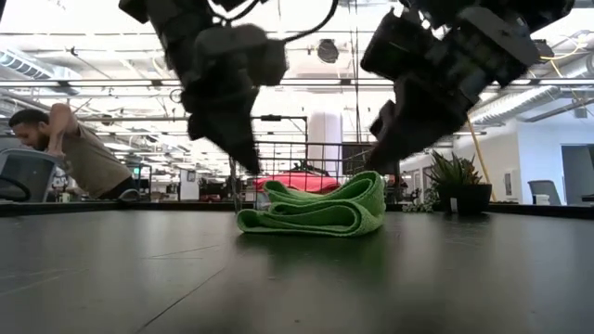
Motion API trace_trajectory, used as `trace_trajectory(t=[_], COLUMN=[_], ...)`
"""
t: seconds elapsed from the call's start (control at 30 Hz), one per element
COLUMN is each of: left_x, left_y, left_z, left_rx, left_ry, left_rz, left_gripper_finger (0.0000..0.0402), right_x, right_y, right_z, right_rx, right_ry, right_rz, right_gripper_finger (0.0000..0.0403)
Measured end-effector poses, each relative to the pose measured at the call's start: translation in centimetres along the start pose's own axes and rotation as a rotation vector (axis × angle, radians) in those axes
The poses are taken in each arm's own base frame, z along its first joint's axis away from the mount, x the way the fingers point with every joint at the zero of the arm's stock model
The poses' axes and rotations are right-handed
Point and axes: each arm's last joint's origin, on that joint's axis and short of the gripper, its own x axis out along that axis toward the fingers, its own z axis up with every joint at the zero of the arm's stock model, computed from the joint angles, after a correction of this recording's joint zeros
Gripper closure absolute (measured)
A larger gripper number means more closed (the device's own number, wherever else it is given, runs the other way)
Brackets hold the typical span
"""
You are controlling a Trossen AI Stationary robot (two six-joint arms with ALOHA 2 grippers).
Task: Fold microfiber towels
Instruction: Fold the green microfiber cloth
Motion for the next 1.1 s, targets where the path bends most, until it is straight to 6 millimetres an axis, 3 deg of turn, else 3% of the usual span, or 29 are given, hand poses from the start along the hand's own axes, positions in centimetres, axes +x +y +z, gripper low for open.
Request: trace_trajectory(t=[0.2, 0.63, 1.1], left_x=[0.5, 2.0, 3.0], left_y=[-1.1, -1.9, -0.7], left_z=[0.2, -0.3, -2.2], left_rx=[0.054, 0.067, 0.031], left_ry=[-0.042, -0.057, 0.009], left_rz=[-0.086, -0.084, -0.048], left_gripper_finger=[0.0398, 0.0399, 0.0399], right_x=[1.0, 1.0, 1.0], right_y=[-0.1, -0.1, -0.5], right_z=[-0.4, -0.4, -1.6], right_rx=[0.009, -0.003, -0.002], right_ry=[0.000, -0.001, 0.037], right_rz=[0.000, -0.005, -0.039], right_gripper_finger=[0.0403, 0.0403, 0.0403])
